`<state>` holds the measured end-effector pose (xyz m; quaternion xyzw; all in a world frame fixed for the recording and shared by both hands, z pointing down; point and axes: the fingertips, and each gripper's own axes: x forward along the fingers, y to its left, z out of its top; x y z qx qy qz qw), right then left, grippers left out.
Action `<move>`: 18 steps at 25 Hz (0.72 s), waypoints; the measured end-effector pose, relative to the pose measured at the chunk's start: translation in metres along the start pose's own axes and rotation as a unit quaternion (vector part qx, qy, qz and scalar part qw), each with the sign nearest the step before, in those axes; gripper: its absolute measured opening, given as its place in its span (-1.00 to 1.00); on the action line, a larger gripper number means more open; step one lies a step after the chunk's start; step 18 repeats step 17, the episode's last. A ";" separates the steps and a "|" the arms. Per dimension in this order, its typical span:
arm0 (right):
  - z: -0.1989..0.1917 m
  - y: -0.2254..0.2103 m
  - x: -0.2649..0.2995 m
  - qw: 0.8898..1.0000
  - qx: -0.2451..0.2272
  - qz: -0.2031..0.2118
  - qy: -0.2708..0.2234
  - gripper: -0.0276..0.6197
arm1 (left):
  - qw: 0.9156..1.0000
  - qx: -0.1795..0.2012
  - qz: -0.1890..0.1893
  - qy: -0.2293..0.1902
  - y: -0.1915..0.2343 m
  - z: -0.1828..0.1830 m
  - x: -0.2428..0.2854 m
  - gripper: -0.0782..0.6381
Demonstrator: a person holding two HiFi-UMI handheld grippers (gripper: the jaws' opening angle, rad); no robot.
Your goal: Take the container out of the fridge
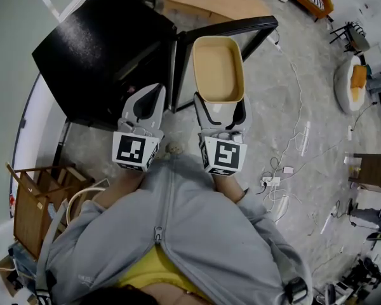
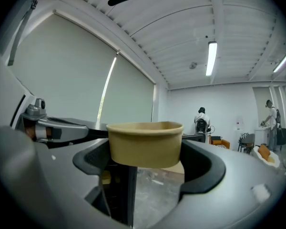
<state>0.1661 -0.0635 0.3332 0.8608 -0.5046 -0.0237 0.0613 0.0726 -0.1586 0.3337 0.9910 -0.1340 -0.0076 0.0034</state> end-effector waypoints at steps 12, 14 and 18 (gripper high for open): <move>0.015 -0.001 0.010 1.000 0.006 0.009 -0.011 0.49 | 1.000 0.010 0.022 -0.008 0.007 0.014 -0.005 -0.77; 0.014 -0.001 0.011 1.000 0.006 0.011 -0.012 0.49 | 1.000 0.012 0.023 -0.010 0.008 0.014 -0.005 -0.77; 0.014 -0.001 0.012 1.000 0.006 0.013 -0.012 0.49 | 1.000 0.011 0.025 -0.014 0.008 0.017 -0.003 -0.77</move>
